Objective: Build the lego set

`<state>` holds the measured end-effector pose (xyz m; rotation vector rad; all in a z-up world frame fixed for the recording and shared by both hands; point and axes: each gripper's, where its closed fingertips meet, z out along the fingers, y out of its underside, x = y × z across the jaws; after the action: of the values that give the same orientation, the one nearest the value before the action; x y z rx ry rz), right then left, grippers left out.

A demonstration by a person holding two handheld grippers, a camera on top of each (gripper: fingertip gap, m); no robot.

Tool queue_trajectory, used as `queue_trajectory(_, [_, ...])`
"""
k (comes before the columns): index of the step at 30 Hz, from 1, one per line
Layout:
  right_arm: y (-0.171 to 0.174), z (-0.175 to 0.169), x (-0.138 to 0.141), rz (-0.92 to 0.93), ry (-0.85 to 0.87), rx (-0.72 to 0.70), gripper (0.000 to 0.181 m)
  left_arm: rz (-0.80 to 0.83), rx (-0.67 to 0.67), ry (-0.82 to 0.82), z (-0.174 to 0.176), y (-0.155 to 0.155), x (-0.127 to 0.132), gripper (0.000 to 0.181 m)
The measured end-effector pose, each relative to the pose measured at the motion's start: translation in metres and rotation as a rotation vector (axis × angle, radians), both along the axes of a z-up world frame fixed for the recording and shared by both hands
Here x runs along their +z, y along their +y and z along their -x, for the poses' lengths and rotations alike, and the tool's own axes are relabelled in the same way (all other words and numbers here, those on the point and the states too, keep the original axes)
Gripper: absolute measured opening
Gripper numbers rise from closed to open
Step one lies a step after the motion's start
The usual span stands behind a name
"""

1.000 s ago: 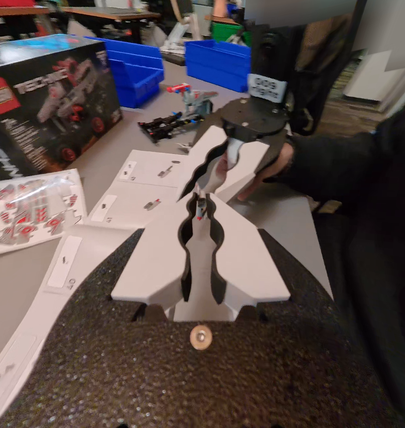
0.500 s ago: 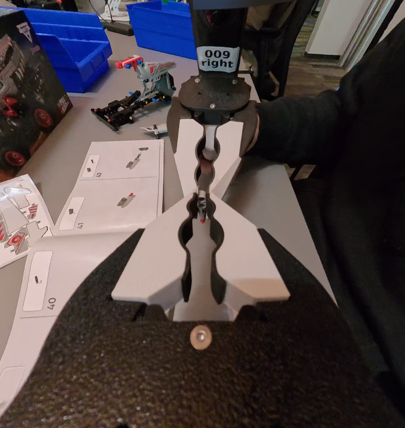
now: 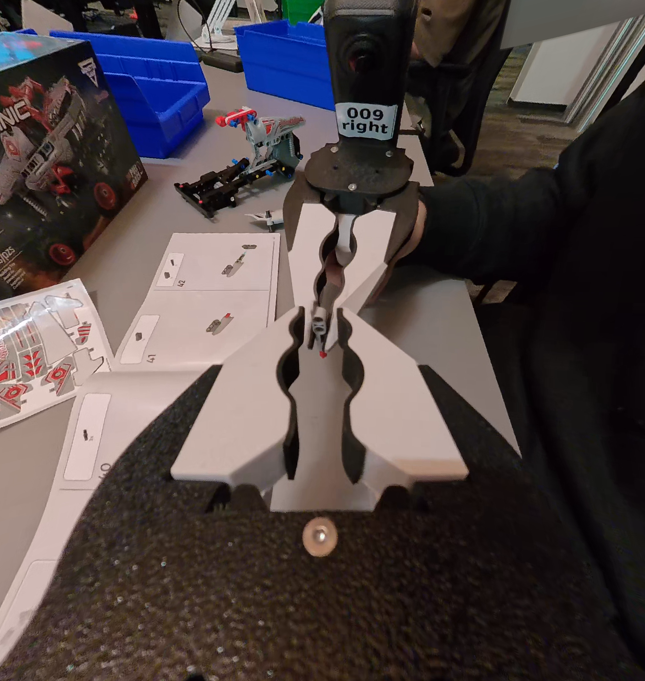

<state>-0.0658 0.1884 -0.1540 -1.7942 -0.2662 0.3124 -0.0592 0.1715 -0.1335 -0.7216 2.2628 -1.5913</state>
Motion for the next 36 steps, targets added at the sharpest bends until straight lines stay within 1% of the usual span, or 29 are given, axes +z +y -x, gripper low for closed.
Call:
queue_trajectory(2, [0.000,0.001,-0.001,0.006,-0.012,0.000,0.004,0.002,0.008,0.006,-0.002,-0.002,-0.001,0.014])
queue_trajectory(4, [0.001,0.003,-0.004,0.016,-0.029,0.008,0.004,0.005,0.006,0.023,-0.003,-0.003,-0.003,0.000])
queue_trajectory(7, [0.001,0.004,-0.005,0.024,-0.040,0.005,0.004,0.022,-0.001,0.041,-0.003,-0.002,-0.004,0.000])
queue_trajectory(11, [-0.001,0.003,-0.001,0.005,0.002,0.021,0.004,0.081,-0.009,0.058,-0.003,0.000,0.000,0.000])
queue_trajectory(18, [-0.004,-0.004,0.007,-0.025,0.083,0.014,0.004,0.080,-0.002,0.056,-0.005,0.004,0.003,0.000])
queue_trajectory(22, [-0.003,-0.004,0.005,-0.011,0.072,0.007,0.000,0.063,0.002,0.049,-0.006,0.002,0.002,0.000])
queue_trajectory(32, [-0.003,0.000,0.000,0.014,0.045,0.020,0.000,0.055,0.002,0.034,-0.003,0.001,-0.001,0.000])
queue_trajectory(34, [-0.003,-0.002,-0.003,0.036,0.044,0.016,0.000,0.036,0.031,0.023,-0.004,0.008,0.000,0.012])
queue_trajectory(36, [-0.005,-0.006,-0.005,0.054,0.045,0.006,0.000,0.010,0.111,0.009,-0.008,0.027,0.005,0.015])
